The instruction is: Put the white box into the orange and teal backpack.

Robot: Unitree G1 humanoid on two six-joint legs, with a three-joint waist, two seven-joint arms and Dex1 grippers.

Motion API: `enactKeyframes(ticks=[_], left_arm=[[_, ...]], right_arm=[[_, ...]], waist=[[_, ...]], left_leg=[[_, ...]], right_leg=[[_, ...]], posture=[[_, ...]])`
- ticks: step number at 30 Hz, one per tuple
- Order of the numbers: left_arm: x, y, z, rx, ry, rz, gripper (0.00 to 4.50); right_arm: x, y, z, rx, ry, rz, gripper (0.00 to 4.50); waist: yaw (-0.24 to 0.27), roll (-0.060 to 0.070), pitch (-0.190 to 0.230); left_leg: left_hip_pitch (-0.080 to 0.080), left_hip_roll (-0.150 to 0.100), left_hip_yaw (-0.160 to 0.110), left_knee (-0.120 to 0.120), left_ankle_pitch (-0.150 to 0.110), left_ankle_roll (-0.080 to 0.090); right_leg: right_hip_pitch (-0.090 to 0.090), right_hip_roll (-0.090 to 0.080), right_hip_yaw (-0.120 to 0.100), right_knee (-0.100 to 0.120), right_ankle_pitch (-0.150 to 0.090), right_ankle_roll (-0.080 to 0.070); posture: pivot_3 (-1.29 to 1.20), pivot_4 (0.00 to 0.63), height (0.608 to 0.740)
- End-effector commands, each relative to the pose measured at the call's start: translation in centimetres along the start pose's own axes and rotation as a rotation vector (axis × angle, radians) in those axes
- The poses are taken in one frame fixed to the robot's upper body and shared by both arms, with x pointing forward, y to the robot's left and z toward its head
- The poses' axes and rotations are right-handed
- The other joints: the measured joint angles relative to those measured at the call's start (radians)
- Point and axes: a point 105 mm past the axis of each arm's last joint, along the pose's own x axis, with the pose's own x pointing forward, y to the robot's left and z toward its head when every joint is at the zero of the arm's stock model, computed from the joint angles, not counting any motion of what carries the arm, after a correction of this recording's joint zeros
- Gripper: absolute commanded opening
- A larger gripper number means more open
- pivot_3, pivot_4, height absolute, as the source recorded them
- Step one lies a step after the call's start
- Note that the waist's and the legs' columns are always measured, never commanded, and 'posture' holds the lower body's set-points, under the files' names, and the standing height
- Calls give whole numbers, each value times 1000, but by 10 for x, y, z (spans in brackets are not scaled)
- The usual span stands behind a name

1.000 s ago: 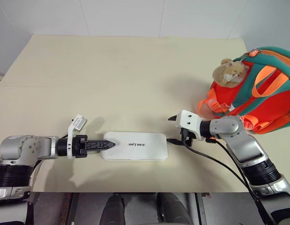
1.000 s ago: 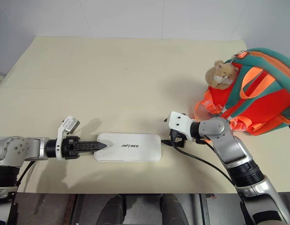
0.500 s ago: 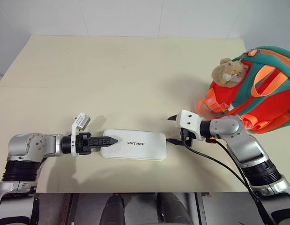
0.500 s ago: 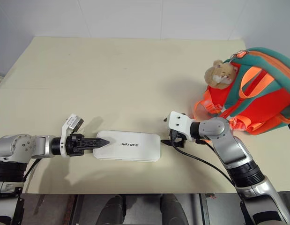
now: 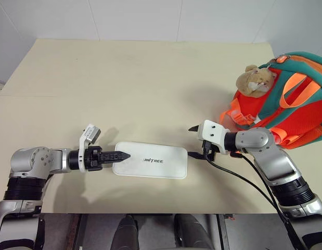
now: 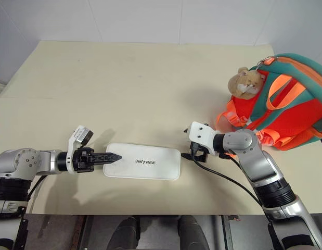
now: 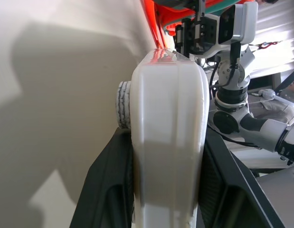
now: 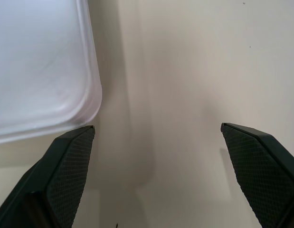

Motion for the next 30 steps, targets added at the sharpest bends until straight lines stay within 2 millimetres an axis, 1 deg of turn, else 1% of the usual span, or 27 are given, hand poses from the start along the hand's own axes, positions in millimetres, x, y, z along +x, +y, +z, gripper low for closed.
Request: enactKeyframes(ticks=[1, 4, 7, 10, 14, 15, 17, 21, 22, 25, 30], left_arm=[[-5, -4, 12, 61, -48, 34, 1314], [-14, -9, 23, 78, -149, 36, 1306], [-17, -16, 27, 92, -224, 24, 1305], [-18, -18, 27, 86, -293, 25, 1304], [-18, -20, 28, 76, -399, 18, 1302], [-18, -20, 28, 73, -411, 20, 1302], [-17, -20, 29, 65, -438, 21, 1302], [-17, -21, 32, 61, -468, 22, 1302], [-16, -21, 34, 61, -475, 24, 1302], [-13, -20, 41, 59, -478, 24, 1302], [-10, -20, 47, 59, -466, 19, 1302]], right_arm=[[-8, -9, 15, -6, -61, -62, 4500], [-21, -23, 25, 53, -126, -166, 4500], [-40, -27, 32, 155, -198, -241, 4500], [-63, -21, 36, 245, -262, -278, 4500], [-95, -4, 37, 330, -325, -301, 4500], [-100, -2, 37, 345, -332, -308, 4500], [-117, -3, 35, 372, -351, -358, 4500], [-139, -2, 36, 400, -375, -413, 4500], [-148, 0, 33, 410, -367, -438, 4500], [-176, 9, 12, 439, -277, -511, 4500], [-206, 11, -11, 461, -182, -617, 4500]], waist=[[0, 0, 0], [-1, 0, 0], [1, 0, 0], [6, 0, 0], [24, 0, 0], [25, 0, 0], [25, 0, 0], [23, 0, 0], [23, 0, 0], [29, 0, 0], [25, 0, 0]], left_leg=[[0, 0, 0, 0, 0, 0], [0, 0, 0, 0, 0, 0], [0, 0, -1, -1, 0, 0], [-1, 0, -1, -1, 0, 0], [-1, 0, -1, -1, 0, 0], [-1, 0, -1, -1, 0, 0], [-1, 0, -1, 0, 0, 0], [0, -1, -1, 1, 0, 0], [0, -1, -1, 1, 0, 0], [0, -1, -1, 0, 0, 0], [-1, -2, -1, 0, -1, 1]], right_leg=[[0, 0, 0, 0, 0, 0], [0, 0, 0, 0, 0, 0], [0, 0, 0, 0, 0, 0], [0, 0, 0, -1, 0, 0], [0, 0, -1, -2, 0, 0], [0, 0, -1, -2, 0, 0], [1, 0, 0, -2, 0, 1], [2, 0, 0, -2, 1, 1], [2, 0, 0, -2, 1, 1], [2, 0, 0, -2, 1, 1], [3, -1, 0, -8, 2, 3]], posture=[[0, 150, 740], [0, 150, 740], [0, 150, 740], [0, 150, 740], [0, 150, 740], [0, 150, 740], [0, 150, 740], [0, 150, 740], [0, 150, 740], [0, 150, 740], [0, 150, 740]])
